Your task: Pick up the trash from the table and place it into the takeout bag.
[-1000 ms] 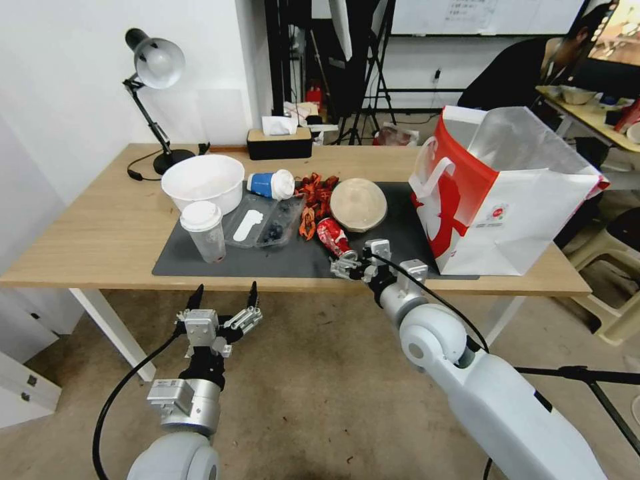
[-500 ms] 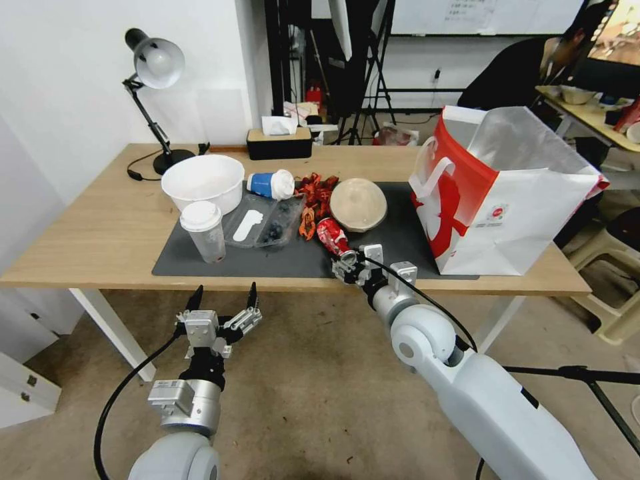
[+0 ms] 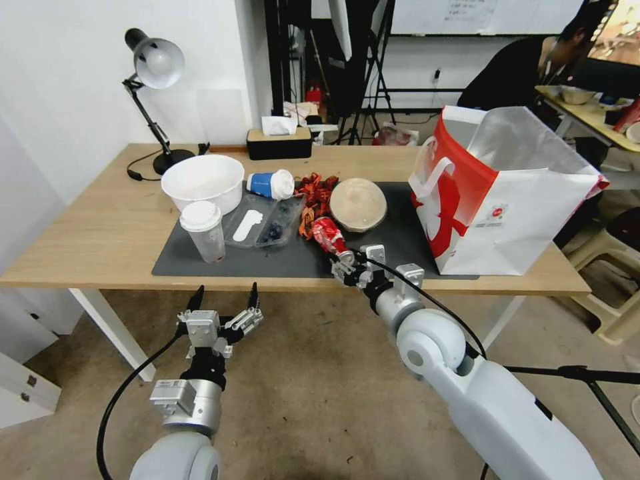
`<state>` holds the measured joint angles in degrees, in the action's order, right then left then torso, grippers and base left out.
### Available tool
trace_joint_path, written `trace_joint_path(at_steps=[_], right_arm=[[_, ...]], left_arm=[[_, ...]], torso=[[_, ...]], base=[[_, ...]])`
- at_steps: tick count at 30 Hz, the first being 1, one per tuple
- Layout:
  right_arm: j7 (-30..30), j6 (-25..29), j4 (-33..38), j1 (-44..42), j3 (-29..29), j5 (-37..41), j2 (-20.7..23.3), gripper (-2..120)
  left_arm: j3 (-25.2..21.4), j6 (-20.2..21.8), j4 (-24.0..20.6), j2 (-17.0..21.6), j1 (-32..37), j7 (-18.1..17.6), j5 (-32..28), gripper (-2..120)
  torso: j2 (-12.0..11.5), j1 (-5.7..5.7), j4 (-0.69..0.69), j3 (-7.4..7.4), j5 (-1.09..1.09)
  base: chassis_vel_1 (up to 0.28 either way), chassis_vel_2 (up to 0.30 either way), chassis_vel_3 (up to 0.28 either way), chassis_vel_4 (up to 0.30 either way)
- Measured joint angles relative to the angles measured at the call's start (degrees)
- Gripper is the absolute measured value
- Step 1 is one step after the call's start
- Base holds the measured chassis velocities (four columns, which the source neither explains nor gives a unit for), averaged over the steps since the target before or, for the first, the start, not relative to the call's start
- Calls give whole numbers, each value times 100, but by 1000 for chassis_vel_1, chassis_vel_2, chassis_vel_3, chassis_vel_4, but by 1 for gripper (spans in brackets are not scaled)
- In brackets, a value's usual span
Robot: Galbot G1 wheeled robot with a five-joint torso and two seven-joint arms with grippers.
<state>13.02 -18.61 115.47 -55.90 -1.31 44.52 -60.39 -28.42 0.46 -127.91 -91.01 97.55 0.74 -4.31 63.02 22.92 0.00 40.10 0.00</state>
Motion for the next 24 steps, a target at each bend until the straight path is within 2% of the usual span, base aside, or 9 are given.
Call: trace_joint_path(at_steps=[3,4,6,13,16,18,20,22,24], right_arm=[[-789,882,77,-46,339,-67,4,50],[-789,882,77,-46,339,-67,4,50],[-1059,1241,187,-14,770,-128,-24,50],[-686,1327,499,335,1760,-65,187,50],[-139,983,487,637,2413,2,413,50],[13,864,469,703,2525,8,444,50],[749,321,401,903,2863,72,539,50],[918,161,388,941,2924,119,561,50],[1618,-604,337,1084,3103,391,664,50]], left_arm=[[9,0,0,-2,1,0,4,100],[9,0,0,-2,1,0,4,100],[11,0,0,-3,4,0,15,100],[13,-6,-25,7,0,2,24,100],[42,-6,-33,2,2,7,43,100],[53,-6,-37,0,5,10,53,100],[71,-11,-52,-1,25,16,72,100],[73,-13,-60,0,29,17,75,100],[76,-19,-81,13,43,22,78,100]], torso=[[0,0,0,0,0],[0,0,0,0,0],[0,0,1,0,1],[0,0,1,1,2],[0,0,-1,0,2],[0,0,0,0,1],[0,0,0,1,0],[0,0,0,1,1],[0,0,0,1,0]], base=[[0,0,0,0],[0,0,0,0],[0,0,0,0],[0,0,0,0],[0,0,0,0],[0,0,0,0],[0,0,0,0],[0,0,0,0],[0,0,0,0]])
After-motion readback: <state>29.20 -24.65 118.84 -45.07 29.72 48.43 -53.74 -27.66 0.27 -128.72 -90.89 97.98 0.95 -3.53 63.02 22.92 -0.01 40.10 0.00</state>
